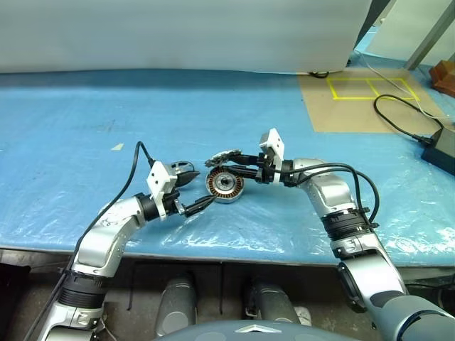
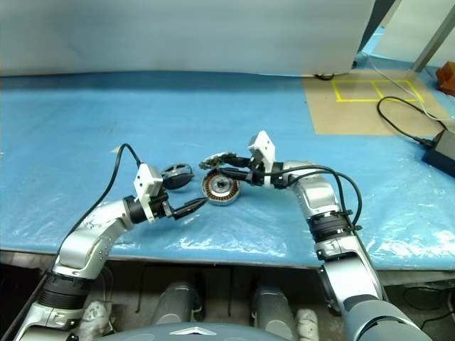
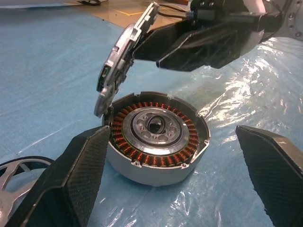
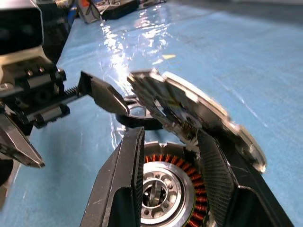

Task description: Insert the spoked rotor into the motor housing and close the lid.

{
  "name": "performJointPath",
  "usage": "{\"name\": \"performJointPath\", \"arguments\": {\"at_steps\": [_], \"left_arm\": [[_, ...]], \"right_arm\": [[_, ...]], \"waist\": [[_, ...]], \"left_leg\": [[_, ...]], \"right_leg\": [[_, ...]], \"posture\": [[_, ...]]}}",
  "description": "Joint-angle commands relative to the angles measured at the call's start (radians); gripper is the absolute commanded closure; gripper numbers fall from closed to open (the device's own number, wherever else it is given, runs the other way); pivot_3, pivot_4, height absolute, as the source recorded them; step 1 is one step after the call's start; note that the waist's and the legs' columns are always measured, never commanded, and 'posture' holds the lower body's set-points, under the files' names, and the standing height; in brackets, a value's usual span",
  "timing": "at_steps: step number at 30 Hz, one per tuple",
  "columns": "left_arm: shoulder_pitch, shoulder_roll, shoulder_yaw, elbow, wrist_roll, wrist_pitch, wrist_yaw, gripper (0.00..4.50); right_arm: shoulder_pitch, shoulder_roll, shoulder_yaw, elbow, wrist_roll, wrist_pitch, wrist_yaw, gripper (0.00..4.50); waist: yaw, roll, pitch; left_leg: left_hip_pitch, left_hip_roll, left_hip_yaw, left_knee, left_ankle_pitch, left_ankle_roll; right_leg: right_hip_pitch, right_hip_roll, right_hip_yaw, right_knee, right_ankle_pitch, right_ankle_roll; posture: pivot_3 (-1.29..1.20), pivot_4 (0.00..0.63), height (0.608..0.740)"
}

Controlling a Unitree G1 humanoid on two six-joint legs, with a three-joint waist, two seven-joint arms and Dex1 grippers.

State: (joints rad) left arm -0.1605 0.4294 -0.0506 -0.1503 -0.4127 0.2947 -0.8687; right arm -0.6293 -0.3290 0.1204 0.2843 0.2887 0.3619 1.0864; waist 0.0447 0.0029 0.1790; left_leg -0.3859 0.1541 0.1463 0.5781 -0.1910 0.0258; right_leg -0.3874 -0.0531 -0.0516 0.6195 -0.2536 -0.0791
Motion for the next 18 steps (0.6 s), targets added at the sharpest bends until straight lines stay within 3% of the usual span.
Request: {"name": "performJointPath", "arguments": {"at_steps": [1,4,12,18], "left_arm": [[-0.011,0.0,0.003,-0.007,-0.009,-0.005,-0.006,0.0],[-0.014,0.0,0.002,-0.005,-0.008,-0.005,-0.008,0.0],[-0.017,0.0,0.001,-0.006,-0.009,-0.003,-0.007,0.0],[-0.016,0.002,0.002,-0.01,-0.008,-0.001,-0.005,0.0]], "right_arm": [[0.015,-0.024,-0.002,-0.095,0.041,0.036,0.029,3.58],[0.041,-0.034,0.026,-0.137,0.042,0.06,0.045,4.47],[0.077,-0.075,0.094,-0.173,0.035,0.11,0.091,4.47],[0.05,-0.043,0.099,-0.122,0.012,0.072,0.053,4.47]], "waist": [[0.0,0.0,0.0],[0.001,0.0,0.0],[0.001,0.0,0.0],[0.0,0.0,0.0]], "left_leg": [[0.0,0.0,0.0,0.0,0.0,0.0],[0.0,0.0,0.0,0.0,0.0,0.0],[0.0,0.0,0.0,0.0,0.0,0.0],[0.0,0.0,0.0,0.0,0.0,0.0]], "right_leg": [[0.0,0.0,0.0,0.0,0.0,0.0],[0.0,0.0,0.0,0.0,0.0,0.0],[0.0,0.0,0.0,0.0,0.0,0.0],[0.0,0.0,0.0,0.0,0.0,0.0]], "posture": [[0.0,0.15,0.74],[0.0,0.15,0.74],[0.0,0.15,0.74],[0.0,0.15,0.74]]}}
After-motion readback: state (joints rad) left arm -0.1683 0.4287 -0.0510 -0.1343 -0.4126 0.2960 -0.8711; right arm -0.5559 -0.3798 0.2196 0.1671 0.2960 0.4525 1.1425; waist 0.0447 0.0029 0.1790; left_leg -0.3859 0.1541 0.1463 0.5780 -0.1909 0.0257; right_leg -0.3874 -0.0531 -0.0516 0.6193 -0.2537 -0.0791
